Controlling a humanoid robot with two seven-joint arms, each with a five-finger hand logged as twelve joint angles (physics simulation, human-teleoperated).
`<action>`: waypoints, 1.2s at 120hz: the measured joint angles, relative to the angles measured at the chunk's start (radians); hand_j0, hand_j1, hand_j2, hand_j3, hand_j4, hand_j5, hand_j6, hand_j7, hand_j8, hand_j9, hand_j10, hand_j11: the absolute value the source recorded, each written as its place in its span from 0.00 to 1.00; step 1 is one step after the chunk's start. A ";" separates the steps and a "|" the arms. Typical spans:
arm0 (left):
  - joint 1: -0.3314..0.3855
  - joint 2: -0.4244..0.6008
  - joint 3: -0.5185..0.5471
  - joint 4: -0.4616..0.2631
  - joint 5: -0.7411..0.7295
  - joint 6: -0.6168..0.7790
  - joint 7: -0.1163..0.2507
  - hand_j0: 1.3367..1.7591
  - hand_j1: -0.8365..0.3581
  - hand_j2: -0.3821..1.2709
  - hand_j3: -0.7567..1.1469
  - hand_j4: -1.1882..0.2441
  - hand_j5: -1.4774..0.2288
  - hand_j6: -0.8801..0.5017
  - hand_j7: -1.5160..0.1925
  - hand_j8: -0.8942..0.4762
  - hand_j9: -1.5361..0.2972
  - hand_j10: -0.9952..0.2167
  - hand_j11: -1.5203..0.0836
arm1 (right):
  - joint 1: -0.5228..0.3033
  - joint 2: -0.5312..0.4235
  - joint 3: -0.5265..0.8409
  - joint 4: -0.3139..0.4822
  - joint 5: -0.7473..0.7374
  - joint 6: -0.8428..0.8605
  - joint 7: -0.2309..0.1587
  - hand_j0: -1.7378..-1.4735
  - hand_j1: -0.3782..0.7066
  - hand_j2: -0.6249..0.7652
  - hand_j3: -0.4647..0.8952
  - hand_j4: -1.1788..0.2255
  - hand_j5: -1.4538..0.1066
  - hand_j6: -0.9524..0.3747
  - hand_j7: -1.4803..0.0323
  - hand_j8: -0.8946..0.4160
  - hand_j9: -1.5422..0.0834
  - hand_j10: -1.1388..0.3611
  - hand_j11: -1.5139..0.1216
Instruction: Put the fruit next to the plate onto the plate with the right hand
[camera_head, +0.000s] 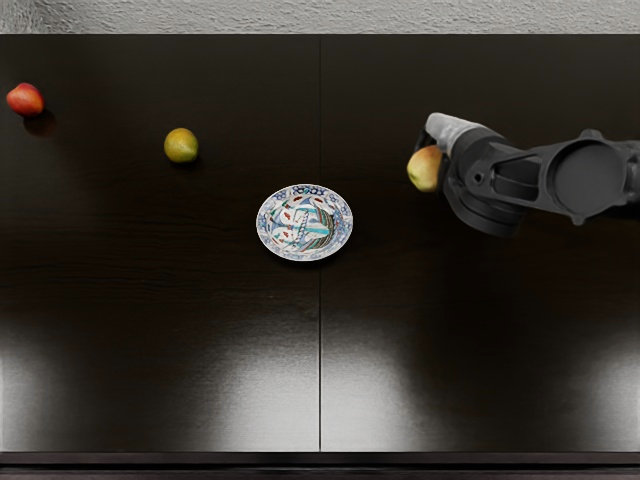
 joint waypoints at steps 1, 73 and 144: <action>0.000 0.000 0.000 0.000 0.000 0.000 0.000 0.76 0.76 0.26 0.40 0.67 0.69 0.47 0.71 0.48 0.67 0.63 0.76 | 0.001 0.002 0.001 0.000 0.002 0.000 0.000 0.33 0.48 0.51 0.34 0.46 0.39 0.44 0.44 0.34 0.44 0.35 0.42; 0.000 0.000 0.000 0.005 0.000 0.000 0.000 0.76 0.76 0.26 0.40 0.67 0.69 0.47 0.71 0.48 0.67 0.63 0.76 | 0.075 0.199 0.066 -0.005 0.109 0.000 0.001 0.32 0.50 0.61 0.34 0.45 0.38 0.43 0.43 0.33 0.42 0.34 0.40; 0.000 0.000 -0.001 0.005 0.000 0.000 0.000 0.76 0.76 0.26 0.40 0.67 0.69 0.47 0.71 0.48 0.67 0.63 0.76 | 0.064 0.277 0.108 -0.072 0.124 -0.008 -0.001 0.33 0.48 0.56 0.34 0.46 0.36 0.44 0.40 0.33 0.40 0.32 0.38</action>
